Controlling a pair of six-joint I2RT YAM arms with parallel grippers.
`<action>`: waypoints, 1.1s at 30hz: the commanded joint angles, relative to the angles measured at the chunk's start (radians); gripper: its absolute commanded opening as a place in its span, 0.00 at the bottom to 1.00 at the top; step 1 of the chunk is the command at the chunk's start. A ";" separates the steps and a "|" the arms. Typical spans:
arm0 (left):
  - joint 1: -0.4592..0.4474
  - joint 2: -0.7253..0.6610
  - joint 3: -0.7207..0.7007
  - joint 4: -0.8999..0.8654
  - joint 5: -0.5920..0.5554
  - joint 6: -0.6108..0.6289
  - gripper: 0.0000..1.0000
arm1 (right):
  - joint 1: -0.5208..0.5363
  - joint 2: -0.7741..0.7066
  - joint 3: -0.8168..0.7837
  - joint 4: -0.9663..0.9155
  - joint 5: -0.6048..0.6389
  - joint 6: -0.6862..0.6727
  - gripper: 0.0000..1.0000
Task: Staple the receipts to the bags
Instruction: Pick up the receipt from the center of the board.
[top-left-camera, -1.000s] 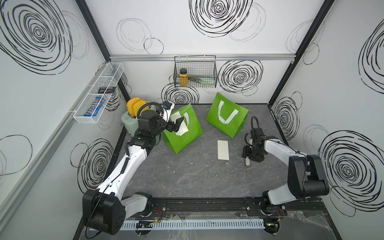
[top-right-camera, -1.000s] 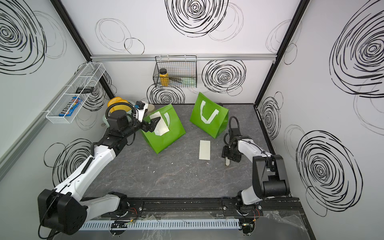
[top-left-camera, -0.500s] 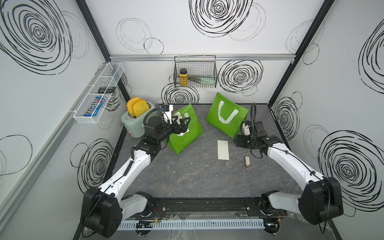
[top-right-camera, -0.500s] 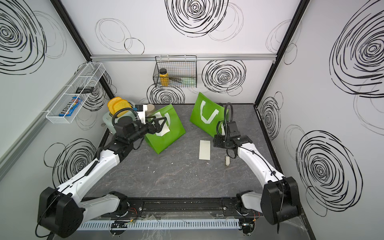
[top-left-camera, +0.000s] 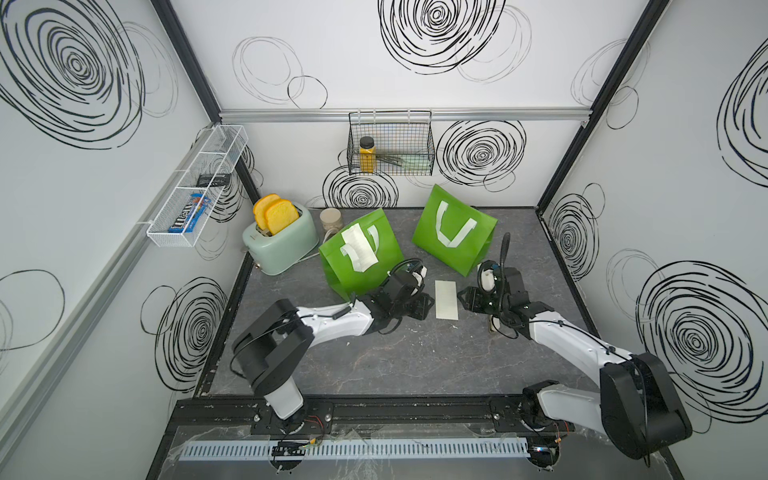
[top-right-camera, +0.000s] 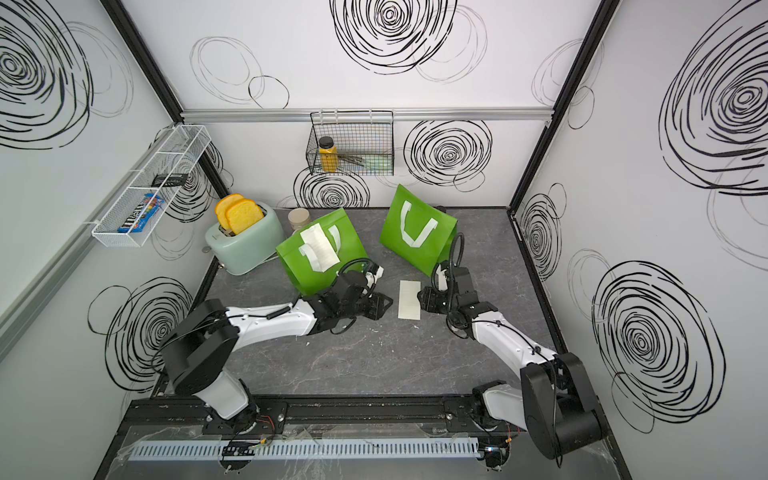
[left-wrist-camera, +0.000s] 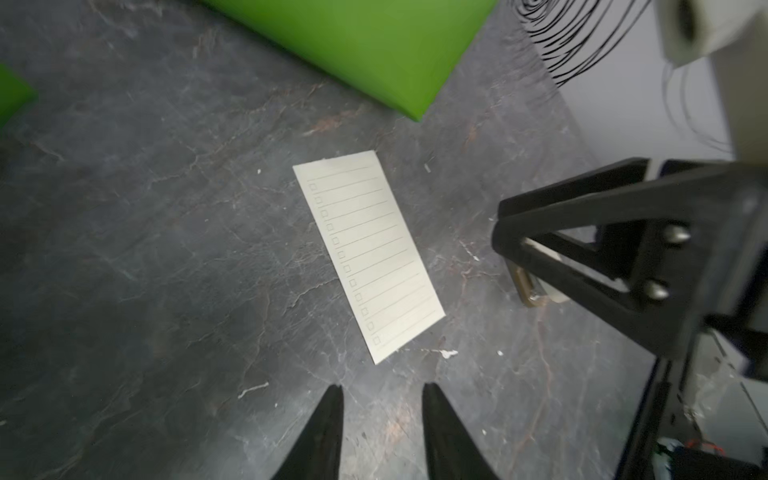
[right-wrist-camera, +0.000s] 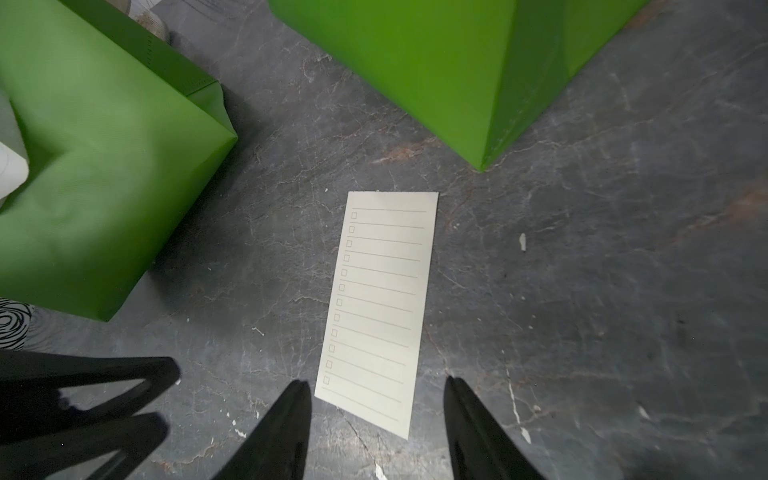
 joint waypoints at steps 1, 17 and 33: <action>0.011 0.075 0.101 0.050 0.008 -0.008 0.22 | -0.006 0.058 0.014 0.070 -0.027 0.024 0.53; 0.049 0.377 0.329 -0.029 0.060 0.018 0.12 | -0.008 0.284 0.056 0.164 -0.024 0.014 0.50; 0.030 0.373 0.233 0.012 0.100 -0.035 0.07 | -0.004 0.398 0.054 0.253 -0.197 0.117 0.48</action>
